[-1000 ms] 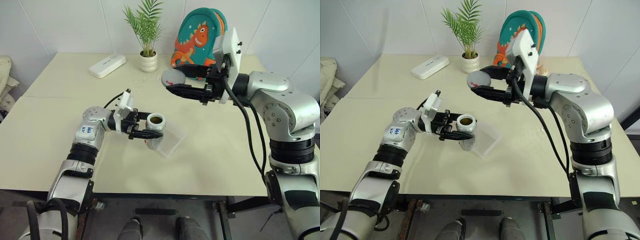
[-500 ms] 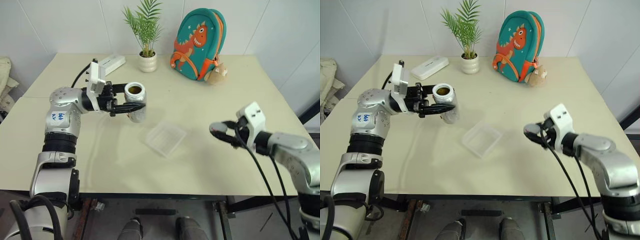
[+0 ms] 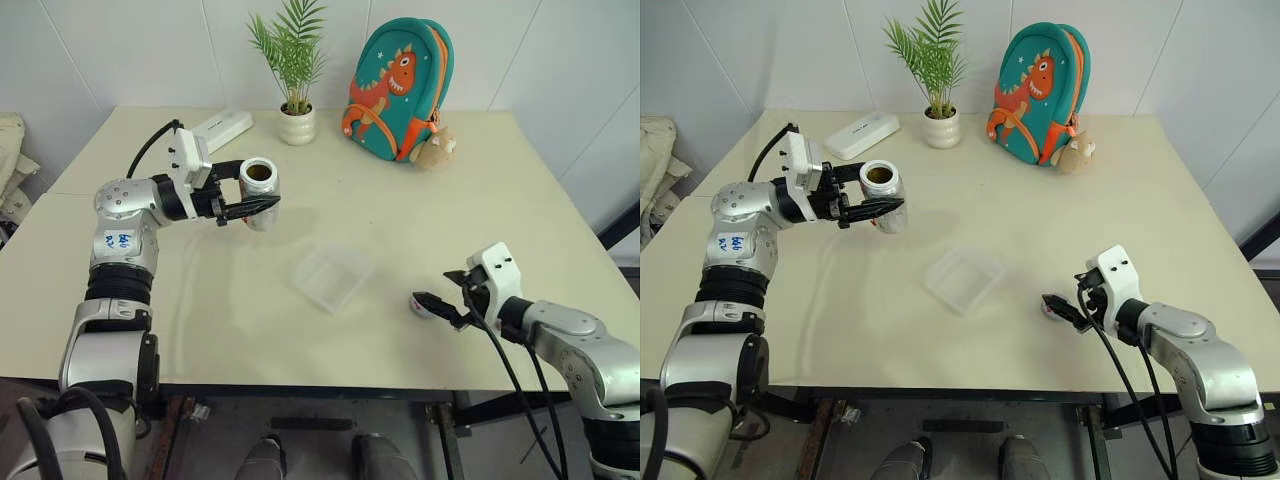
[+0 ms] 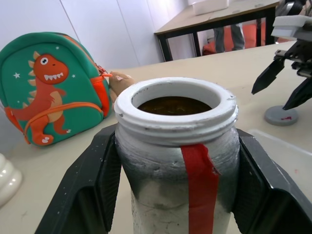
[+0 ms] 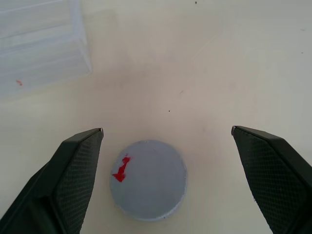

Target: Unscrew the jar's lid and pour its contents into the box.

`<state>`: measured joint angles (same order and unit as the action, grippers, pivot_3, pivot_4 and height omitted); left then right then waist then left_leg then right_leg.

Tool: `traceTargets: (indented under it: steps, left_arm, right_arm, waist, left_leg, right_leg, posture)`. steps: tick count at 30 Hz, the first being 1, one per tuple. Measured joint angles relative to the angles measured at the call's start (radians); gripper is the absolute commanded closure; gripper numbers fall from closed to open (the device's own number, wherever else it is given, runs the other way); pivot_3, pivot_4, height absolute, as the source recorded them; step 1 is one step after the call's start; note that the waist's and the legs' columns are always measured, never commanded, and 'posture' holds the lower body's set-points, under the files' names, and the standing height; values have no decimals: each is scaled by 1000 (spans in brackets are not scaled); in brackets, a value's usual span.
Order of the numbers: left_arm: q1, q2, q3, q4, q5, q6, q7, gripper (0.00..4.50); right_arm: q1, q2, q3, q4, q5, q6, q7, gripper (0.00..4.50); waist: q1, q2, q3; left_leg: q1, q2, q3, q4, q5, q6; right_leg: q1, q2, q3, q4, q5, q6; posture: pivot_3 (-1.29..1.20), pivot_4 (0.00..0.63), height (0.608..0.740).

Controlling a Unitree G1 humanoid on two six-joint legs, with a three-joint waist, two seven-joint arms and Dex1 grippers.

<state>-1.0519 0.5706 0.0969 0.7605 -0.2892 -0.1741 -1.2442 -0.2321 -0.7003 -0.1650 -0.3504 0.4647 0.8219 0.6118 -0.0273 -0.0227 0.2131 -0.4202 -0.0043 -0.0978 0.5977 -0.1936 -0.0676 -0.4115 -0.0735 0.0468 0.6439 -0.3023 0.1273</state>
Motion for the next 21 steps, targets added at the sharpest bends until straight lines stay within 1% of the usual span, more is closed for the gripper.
traceTargets:
  steps: [2,4,6,7,10,13,15,18,21]
  left_arm:
    - [0,-1,-4,6,17,-28,3,1942]
    - [-4,-3,-17,27,47,-90,16,1942]
    - [-9,-8,-36,55,85,-163,39,1942]
    - [-19,-15,-52,82,119,-226,58,1942]
    - [-46,-24,-89,141,198,-373,109,1942]
    - [-102,-33,-157,210,335,-578,226,1942]
    - [-133,-32,-199,248,422,-679,304,1942]
    - [-188,-30,-306,275,637,-843,484,1942]
    - [-235,-8,-421,264,901,-963,738,1942]
  right_arm:
    - [11,-23,-11,-21,10,-10,28,50]
    - [24,-46,-50,-65,46,-26,76,50]
    - [35,-66,-106,-124,113,-36,133,50]
    - [56,-78,-146,-162,174,-35,177,50]
    - [88,-74,-203,-221,283,-43,235,50]
    - [181,-80,-265,-238,340,-85,327,50]
    - [210,-101,-282,-237,351,-92,356,50]
    - [218,-122,-317,-232,361,-112,380,50]
    - [221,-124,-322,-225,354,-145,382,50]
  waist:
    - [-1,0,0]
    - [0,0,0]
    - [0,0,0]
    - [2,0,0]
    - [3,-1,0]
    - [7,-2,1]
    - [9,-2,1]
    - [9,-2,1]
    - [6,-3,1]
  left_leg:
    - [0,0,0,0,0,0]
    - [0,0,0,0,0,0]
    - [0,0,0,0,0,0]
    - [0,0,0,0,0,0]
    - [0,0,0,1,0,0]
    - [0,-1,0,2,0,1]
    - [-1,-1,1,3,0,2]
    - [-1,-1,2,5,-1,3]
    - [-1,-1,4,5,-1,3]
  right_leg:
    - [0,0,0,0,0,0]
    - [0,0,0,0,0,0]
    - [0,0,0,0,0,0]
    - [1,0,-1,0,0,0]
    - [2,0,0,-2,1,2]
    - [4,0,0,-6,3,4]
    - [5,0,1,-8,4,5]
    - [5,0,2,-9,5,6]
    - [5,0,4,-9,5,6]
  posture:
    - [0,150,740]
    - [0,150,740]
    - [0,150,740]
    - [0,150,740]
    - [0,150,740]
    - [0,150,740]
    - [0,150,740]
    - [0,150,740]
    - [0,150,740]
